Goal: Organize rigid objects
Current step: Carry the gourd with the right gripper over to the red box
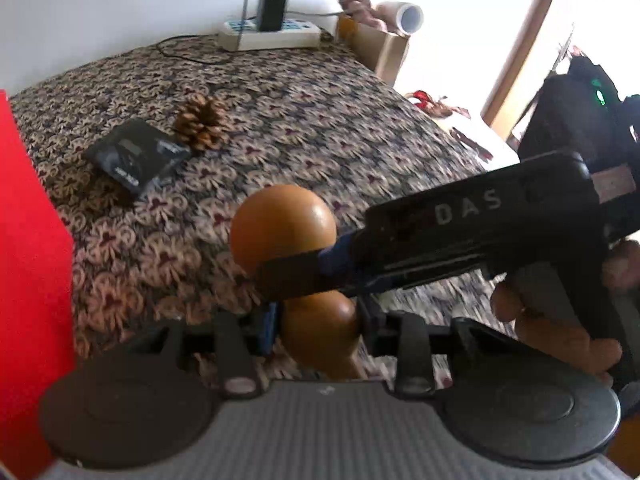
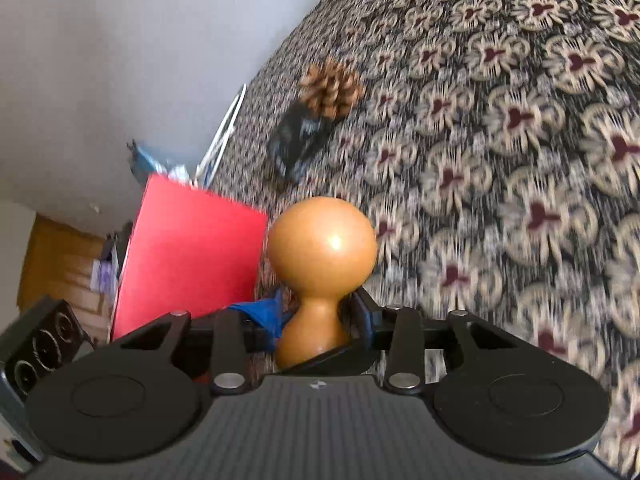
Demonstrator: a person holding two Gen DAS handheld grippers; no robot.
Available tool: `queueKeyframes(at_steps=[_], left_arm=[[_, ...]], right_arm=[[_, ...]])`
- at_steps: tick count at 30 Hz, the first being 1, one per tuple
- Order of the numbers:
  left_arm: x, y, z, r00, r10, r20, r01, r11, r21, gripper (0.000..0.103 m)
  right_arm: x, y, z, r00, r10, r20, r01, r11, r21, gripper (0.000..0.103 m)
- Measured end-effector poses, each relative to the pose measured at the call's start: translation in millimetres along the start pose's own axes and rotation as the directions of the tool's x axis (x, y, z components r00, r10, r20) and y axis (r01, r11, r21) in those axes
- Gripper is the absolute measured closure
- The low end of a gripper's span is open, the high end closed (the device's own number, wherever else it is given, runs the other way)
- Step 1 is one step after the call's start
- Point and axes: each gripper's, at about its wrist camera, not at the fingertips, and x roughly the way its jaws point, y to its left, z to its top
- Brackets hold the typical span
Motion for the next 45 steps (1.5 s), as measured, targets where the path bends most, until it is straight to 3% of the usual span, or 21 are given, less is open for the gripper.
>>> queueKeyframes(at_steps=[9, 16, 21, 28, 33, 40, 45], left_arm=[[-35.2, -14.3, -28.7, 0.995, -0.087, -0.042, 0.085, 0.995, -0.044, 0.068], [-81.8, -17.1, -32.1, 0.997, -0.075, 0.037, 0.075, 0.997, -0.009, 0.068], [-123.2, -3.1, -25.4, 0.989, -0.071, 0.128, 0.068, 0.997, 0.024, 0.069], [-189.0, 42.0, -15.2, 0.965, -0.058, 0.255, 0.033, 0.994, 0.102, 0.069], [-211.4, 87.4, -11.7, 0.957, -0.057, 0.284, 0.029, 0.994, 0.101, 0.068], [-198.2, 147.4, -4.7, 0.97, -0.064, 0.236, 0.056, 0.998, 0.041, 0.068], [-178.7, 172.3, -2.9, 0.981, -0.072, 0.182, 0.073, 0.997, 0.0, 0.068]], right_arm=[[-25.1, 15.8, -42.1, 0.999, 0.023, -0.036, -0.021, 0.999, 0.042, 0.087], [-36.2, 55.9, -50.7, 0.998, 0.06, -0.013, -0.06, 0.998, -0.016, 0.088], [-43.4, 104.0, -52.1, 0.995, 0.081, 0.057, -0.073, 0.989, -0.126, 0.088], [-23.1, 175.4, -51.5, 0.978, 0.126, 0.166, -0.085, 0.969, -0.234, 0.088], [17.3, 216.1, -44.9, 0.97, 0.114, 0.213, -0.044, 0.95, -0.31, 0.088], [66.3, 231.3, -31.4, 0.978, 0.039, 0.204, 0.032, 0.942, -0.333, 0.088], [92.0, 232.7, -27.7, 0.976, -0.068, 0.206, 0.133, 0.938, -0.321, 0.089]])
